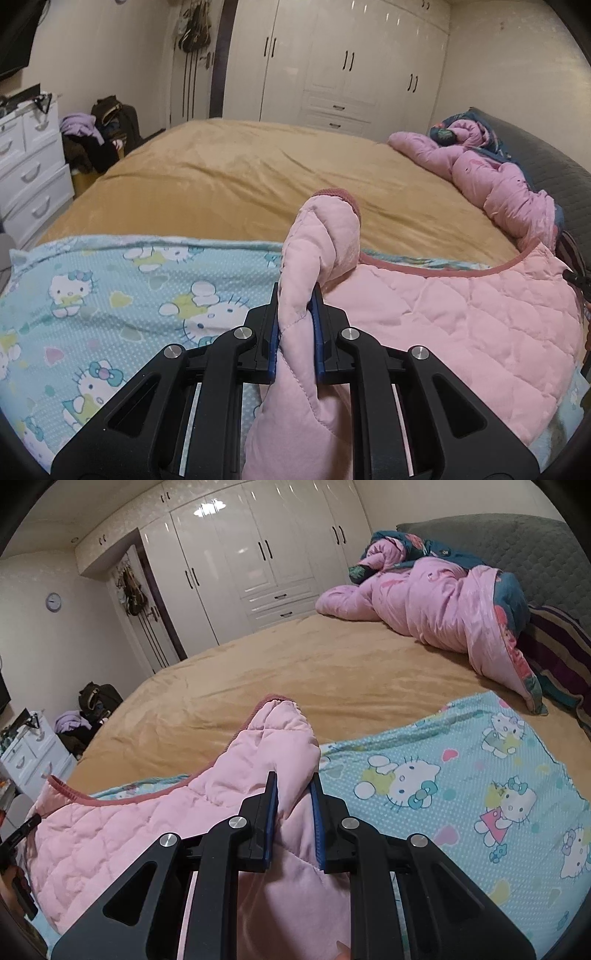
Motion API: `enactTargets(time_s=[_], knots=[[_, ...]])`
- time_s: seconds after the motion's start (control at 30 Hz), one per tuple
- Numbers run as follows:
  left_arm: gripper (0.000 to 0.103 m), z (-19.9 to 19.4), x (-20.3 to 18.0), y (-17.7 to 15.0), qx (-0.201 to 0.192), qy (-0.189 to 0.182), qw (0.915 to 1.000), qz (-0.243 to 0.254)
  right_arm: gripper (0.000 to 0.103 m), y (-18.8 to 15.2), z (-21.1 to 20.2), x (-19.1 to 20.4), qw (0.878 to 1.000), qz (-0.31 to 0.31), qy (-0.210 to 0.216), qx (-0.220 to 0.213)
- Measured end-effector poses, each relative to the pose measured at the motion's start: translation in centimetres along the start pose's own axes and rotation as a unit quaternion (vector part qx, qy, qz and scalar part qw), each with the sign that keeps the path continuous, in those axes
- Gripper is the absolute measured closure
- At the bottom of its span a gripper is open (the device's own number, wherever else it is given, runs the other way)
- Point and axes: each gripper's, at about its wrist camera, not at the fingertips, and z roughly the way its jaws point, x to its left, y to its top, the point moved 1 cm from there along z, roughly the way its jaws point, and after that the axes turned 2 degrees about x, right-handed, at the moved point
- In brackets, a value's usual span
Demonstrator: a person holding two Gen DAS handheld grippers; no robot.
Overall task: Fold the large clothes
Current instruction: 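Fold the grasped jacket edge over with both tools, then open both tools and release the jacket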
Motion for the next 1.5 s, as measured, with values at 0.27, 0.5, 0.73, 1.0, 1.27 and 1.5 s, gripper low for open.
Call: enactTargets(time_s=[0.27, 0.5, 0.73, 1.0, 1.27, 1.5], knots=[[0.095, 2.5, 0.6, -1.2, 0.026, 0.010, 0.9996, -0.007, 0.087, -2.5, 3.0, -2.0, 0.999, 0.013, -0.027, 0.033], [0.094, 4.2, 1.0, -2.0, 0.043, 0.018, 0.9988, -0.013, 0.087, -4.8, 5.4, -3.4, 0.996, 0.031, -0.051, 0.073], [0.094, 5.0, 1.3, -2.7, 0.051, 0.020, 0.9984, -0.016, 0.087, -5.7, 6.7, -3.7, 0.994, 0.033, -0.058, 0.090], [0.092, 5.4, 1.6, -3.2, 0.059, 0.019, 0.9979, -0.019, 0.083, -6.8, 7.4, -4.4, 0.992, 0.044, -0.061, 0.102], [0.088, 5.3, 1.3, -3.6, 0.061, 0.028, 0.9977, -0.014, 0.069, -7.5, 7.6, -5.6, 0.988, 0.075, -0.064, 0.121], [0.067, 4.2, 1.0, -3.8, 0.068, 0.034, 0.9970, -0.010, 0.035, -7.6, 5.6, -5.9, 0.987, 0.088, -0.071, 0.115]])
